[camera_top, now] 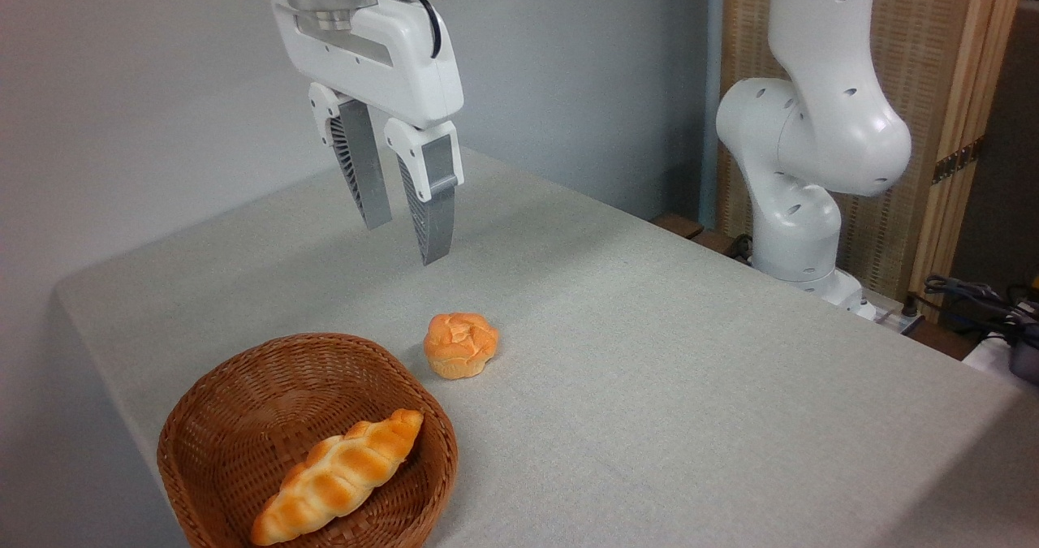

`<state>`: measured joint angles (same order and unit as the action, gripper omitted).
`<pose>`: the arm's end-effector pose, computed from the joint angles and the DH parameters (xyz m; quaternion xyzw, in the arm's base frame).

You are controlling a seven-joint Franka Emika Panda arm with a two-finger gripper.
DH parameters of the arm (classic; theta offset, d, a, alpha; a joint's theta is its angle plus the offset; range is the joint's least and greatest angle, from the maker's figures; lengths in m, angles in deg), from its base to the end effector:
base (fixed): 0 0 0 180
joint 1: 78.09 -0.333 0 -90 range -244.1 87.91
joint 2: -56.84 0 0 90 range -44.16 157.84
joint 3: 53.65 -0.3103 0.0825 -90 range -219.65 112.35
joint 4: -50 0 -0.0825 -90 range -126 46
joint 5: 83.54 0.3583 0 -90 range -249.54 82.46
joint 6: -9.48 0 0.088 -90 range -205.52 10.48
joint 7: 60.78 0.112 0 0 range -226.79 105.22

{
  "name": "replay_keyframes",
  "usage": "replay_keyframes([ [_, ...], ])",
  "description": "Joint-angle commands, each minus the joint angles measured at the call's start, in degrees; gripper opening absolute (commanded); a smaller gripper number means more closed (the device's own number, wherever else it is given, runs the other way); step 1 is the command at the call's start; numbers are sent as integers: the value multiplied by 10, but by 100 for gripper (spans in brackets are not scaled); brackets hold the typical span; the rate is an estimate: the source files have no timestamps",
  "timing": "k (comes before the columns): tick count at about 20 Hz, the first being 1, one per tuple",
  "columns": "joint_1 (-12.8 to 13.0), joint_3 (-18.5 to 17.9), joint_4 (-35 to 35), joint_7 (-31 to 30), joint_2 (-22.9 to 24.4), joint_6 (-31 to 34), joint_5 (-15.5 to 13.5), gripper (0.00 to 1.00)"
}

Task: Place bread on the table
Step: 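Lower the open gripper down into the wicker basket over the braided roll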

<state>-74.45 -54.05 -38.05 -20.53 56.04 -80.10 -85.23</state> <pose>0.5318 -0.0335 0.6210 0.9286 -0.3706 0.0107 0.0119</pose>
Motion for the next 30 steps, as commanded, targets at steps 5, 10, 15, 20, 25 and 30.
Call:
replay_keyframes([
  [5,-14,-8,-11,6,-2,-13,5,100],
  [10,-21,-12,-17,7,-3,-48,5,100],
  [15,-24,-13,-91,7,-3,-205,19,100],
  [20,-24,-12,-135,5,-33,-261,55,100],
  [25,-25,-5,-136,-45,-74,-311,28,100],
  [30,-25,9,-136,-65,-97,-334,19,100],
])
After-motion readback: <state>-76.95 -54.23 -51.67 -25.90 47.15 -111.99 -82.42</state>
